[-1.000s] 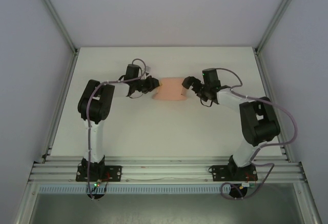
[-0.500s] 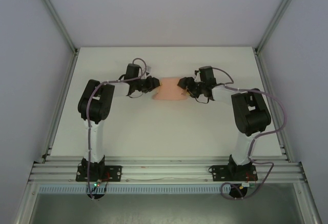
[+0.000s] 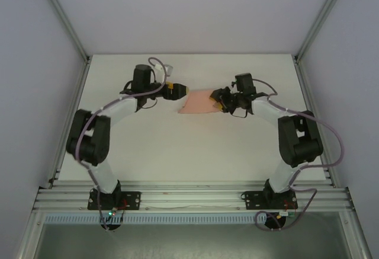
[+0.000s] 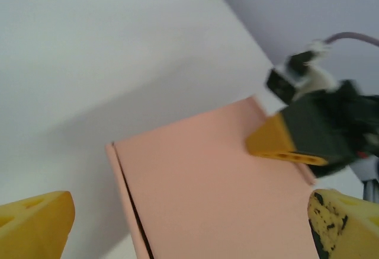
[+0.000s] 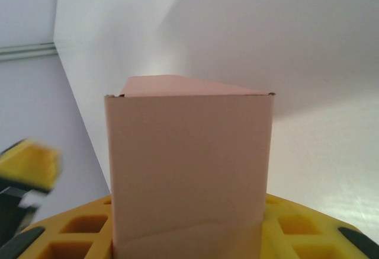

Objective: Assemble paper box

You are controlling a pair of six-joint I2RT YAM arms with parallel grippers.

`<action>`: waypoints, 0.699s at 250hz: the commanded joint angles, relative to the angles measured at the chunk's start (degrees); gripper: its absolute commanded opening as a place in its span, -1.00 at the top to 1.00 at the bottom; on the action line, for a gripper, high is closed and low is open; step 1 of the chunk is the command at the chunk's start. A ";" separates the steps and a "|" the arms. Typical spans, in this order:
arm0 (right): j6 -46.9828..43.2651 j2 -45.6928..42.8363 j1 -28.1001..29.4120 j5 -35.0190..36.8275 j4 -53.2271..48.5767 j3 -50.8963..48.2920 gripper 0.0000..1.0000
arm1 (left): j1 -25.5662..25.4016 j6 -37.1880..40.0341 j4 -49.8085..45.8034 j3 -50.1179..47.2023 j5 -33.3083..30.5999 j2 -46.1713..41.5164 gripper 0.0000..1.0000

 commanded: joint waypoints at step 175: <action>15.87 4.07 -4.67 -27.56 -29.36 10.41 0.25 | -18.24 60.36 -38.38 5.91 -25.40 -6.75 -0.99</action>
